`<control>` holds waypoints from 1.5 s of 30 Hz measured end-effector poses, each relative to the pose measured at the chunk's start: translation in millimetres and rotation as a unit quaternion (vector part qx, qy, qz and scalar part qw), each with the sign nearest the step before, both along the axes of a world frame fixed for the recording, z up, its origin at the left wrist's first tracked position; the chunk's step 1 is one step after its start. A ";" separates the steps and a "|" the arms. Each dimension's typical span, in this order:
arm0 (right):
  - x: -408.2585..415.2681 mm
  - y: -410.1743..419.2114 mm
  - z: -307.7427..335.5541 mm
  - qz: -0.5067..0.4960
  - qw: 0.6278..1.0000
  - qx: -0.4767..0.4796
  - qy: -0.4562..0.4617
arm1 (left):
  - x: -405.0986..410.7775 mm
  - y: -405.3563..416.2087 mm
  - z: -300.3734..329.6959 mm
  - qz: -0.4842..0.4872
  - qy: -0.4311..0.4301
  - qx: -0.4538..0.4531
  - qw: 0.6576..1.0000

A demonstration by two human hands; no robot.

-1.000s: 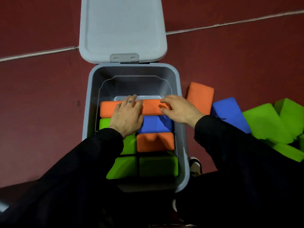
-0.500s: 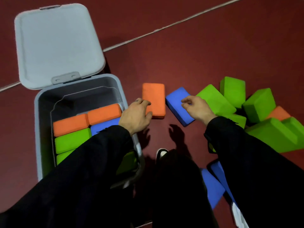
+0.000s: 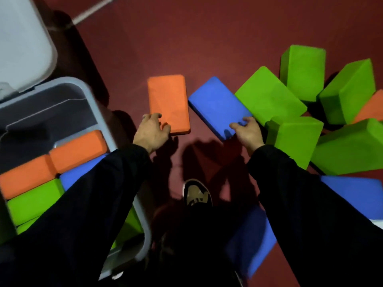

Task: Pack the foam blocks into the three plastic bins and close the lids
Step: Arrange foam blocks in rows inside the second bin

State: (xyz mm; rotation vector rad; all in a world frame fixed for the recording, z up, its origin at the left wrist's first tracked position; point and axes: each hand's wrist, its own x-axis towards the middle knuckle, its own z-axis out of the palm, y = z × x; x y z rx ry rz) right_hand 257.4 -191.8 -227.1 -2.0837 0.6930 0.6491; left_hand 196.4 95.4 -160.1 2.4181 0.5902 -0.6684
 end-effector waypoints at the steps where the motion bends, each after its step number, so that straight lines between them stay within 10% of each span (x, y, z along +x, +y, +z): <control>1: 10.1 -9.7 -32.8 -0.030 1.000 -0.001 -0.008 | 7.5 4.0 -11.4 0.021 0.010 -0.001 1.000; 9: 21.6 -4.0 -98.1 -0.187 0.978 0.072 -0.050 | 33.2 16.4 -86.4 0.251 0.154 -0.147 0.944; 21: 8.5 14.3 -63.5 -0.333 0.903 0.268 -0.049 | 34.7 -11.1 -100.4 0.366 0.014 -0.249 0.897; 35: -95.5 25.6 61.6 -0.200 0.958 0.093 -0.185 | -65.7 14.1 69.3 0.195 -0.172 -0.026 0.965; 45: -113.8 68.2 222.9 0.065 0.942 0.049 -0.326 | -171.7 89.0 222.6 0.261 -0.390 -0.023 0.883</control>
